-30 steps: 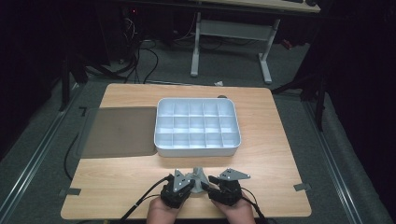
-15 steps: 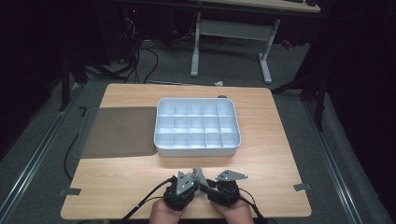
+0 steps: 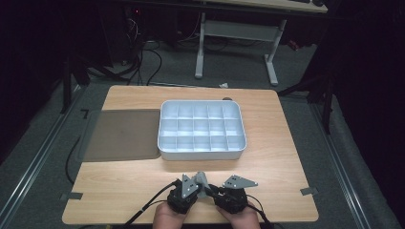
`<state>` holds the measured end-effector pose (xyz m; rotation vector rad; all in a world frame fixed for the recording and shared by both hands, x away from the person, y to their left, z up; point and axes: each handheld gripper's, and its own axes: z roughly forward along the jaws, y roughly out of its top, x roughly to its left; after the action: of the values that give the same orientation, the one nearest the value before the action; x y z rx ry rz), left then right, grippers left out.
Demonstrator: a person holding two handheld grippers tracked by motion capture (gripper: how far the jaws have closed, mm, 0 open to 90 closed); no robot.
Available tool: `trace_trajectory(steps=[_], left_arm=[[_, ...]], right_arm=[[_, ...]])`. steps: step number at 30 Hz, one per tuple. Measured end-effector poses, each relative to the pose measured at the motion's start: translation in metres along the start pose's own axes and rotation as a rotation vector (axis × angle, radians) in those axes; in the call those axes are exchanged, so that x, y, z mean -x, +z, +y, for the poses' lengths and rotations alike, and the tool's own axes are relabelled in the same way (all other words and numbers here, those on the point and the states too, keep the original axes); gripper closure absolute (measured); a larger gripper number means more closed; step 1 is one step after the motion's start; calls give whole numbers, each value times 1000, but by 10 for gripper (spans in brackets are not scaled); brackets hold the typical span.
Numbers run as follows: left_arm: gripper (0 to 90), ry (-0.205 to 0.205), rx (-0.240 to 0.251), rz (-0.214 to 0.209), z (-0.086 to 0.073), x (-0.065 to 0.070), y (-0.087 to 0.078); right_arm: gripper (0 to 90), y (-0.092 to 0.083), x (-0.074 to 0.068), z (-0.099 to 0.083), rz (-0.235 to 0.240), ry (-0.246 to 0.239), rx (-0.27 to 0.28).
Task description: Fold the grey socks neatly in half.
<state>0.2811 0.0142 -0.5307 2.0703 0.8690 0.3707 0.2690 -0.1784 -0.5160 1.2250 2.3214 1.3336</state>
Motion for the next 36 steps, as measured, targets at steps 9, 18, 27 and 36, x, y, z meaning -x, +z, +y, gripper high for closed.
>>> trace_trajectory(steps=[9, 18, 27, 36], left_arm=[[900, -11, 0, -9, 0, -2, 1], [900, -11, 1, -9, 0, -2, 1], [900, -13, -1, -10, 1, -2, 1], [900, -12, 0, -9, 0, -2, 1]], right_arm=[[702, -2, 2, 1, -10, 0, 19], [621, -12, 27, 3, -126, 24, 49], [894, 10, 22, 0, -161, -8, -72], [900, 19, 18, -2, -140, -19, -96]])
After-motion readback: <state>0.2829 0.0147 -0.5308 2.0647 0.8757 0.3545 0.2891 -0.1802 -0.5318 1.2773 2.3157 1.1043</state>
